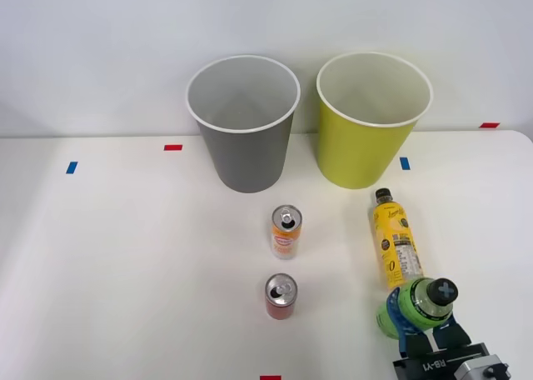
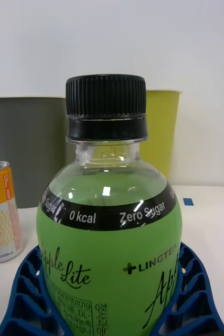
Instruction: Put cans in the gray bin, plastic bottles in the light green bin
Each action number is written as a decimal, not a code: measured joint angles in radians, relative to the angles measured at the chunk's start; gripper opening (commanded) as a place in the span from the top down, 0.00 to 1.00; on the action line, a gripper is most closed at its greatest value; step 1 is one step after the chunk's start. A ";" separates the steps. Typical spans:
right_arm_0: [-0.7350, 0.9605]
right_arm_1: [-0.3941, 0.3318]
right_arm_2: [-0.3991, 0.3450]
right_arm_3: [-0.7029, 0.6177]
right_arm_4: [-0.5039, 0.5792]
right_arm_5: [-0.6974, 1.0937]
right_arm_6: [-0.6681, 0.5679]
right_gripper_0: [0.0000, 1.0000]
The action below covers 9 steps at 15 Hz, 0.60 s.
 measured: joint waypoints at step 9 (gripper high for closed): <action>0.057 -0.079 0.026 -0.305 0.010 0.220 -0.010 1.00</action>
